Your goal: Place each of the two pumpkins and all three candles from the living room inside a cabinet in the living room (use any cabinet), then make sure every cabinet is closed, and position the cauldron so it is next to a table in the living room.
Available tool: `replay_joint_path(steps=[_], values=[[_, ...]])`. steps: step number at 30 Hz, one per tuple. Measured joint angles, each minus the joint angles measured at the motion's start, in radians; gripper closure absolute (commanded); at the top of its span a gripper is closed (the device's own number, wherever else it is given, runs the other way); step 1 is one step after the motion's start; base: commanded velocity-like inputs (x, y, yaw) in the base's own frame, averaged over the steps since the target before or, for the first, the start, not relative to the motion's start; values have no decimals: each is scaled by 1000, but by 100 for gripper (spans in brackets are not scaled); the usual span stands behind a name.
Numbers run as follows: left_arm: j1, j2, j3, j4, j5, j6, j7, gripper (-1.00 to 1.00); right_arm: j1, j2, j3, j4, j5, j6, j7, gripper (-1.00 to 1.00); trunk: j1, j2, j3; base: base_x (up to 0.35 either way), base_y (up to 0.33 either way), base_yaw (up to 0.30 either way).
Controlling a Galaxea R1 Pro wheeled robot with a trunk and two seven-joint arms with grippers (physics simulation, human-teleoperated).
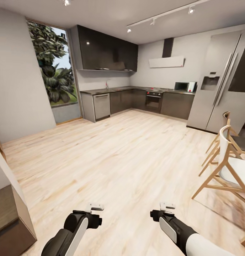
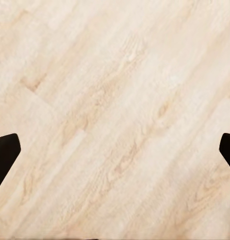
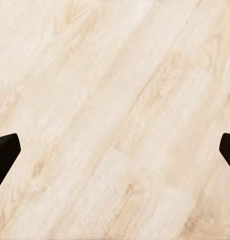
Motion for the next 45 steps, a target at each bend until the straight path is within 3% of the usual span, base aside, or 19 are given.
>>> replay_joint_path(steps=[14,45], values=[[0,0,0,0,0,0,0,-100,-1,0,0,0,0,0,1,-100,0,0,0,-7,-259,284],[0,-1,0,1,0,0,0,-100,0,0,3,0,2,-1,2,-100,0,0,0,-91,-7,284]])
